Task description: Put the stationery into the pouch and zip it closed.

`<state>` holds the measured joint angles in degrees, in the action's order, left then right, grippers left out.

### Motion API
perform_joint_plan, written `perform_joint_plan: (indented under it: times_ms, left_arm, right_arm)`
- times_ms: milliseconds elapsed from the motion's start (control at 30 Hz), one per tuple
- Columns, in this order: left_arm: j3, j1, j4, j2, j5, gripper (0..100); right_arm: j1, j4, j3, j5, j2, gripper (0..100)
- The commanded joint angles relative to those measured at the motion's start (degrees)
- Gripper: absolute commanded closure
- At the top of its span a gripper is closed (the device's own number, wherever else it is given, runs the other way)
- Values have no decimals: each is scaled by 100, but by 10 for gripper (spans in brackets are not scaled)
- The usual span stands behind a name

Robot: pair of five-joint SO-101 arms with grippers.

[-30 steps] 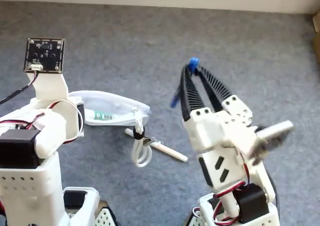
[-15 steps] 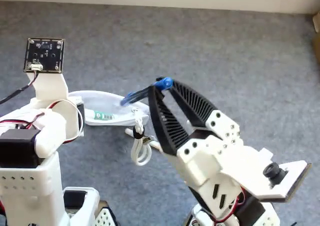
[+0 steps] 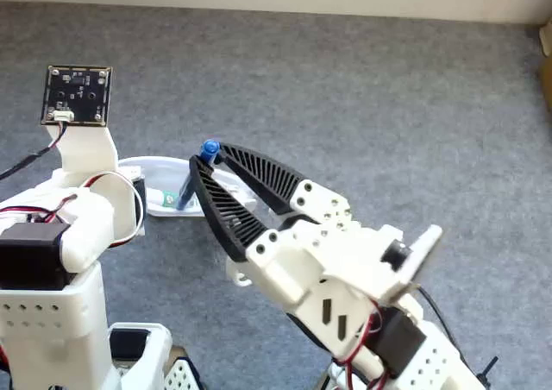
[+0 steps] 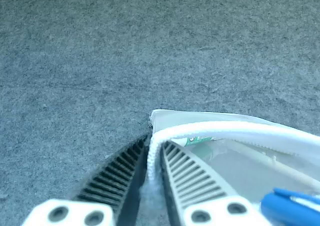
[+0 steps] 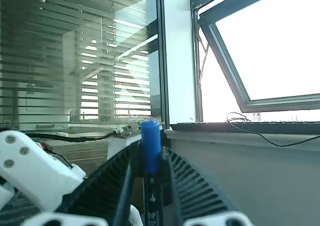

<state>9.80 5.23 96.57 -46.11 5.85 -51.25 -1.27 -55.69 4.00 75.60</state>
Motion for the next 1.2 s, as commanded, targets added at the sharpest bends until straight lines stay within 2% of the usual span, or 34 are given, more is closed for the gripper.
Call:
perform_joint_plan:
  times_ms: [0,100,200,433,900,967,1033,1100,1167]
  left_arm:
    - [-4,-48,9,13,-35,989]
    - [-4,-48,9,13,-35,989]
    - [-4,-48,9,13,-35,989]
    - [-4,277,9,13,-35,989]
    - [-4,286,9,13,-35,989]
    - [-4,286,18,13,-35,989]
    - [-4,286,18,13,-35,989]
    - [-4,286,18,13,-35,989]
    - [-4,286,18,13,-35,989]
  right_arm:
    - [-48,13,-391,-299,136,992]
    - [-75,40,-848,-976,136,992]
    - [-75,22,-1112,-1310,136,992]
    - [-75,13,-1191,-1327,136,992]
    - [-75,4,-1200,-1301,136,991]
    - [-75,-4,-1200,-1301,136,969]
    - [-75,-101,-1182,-1292,136,902]
    - [-75,-523,-1165,-1284,136,830]
    - [-66,-989,-1033,-1284,145,804]
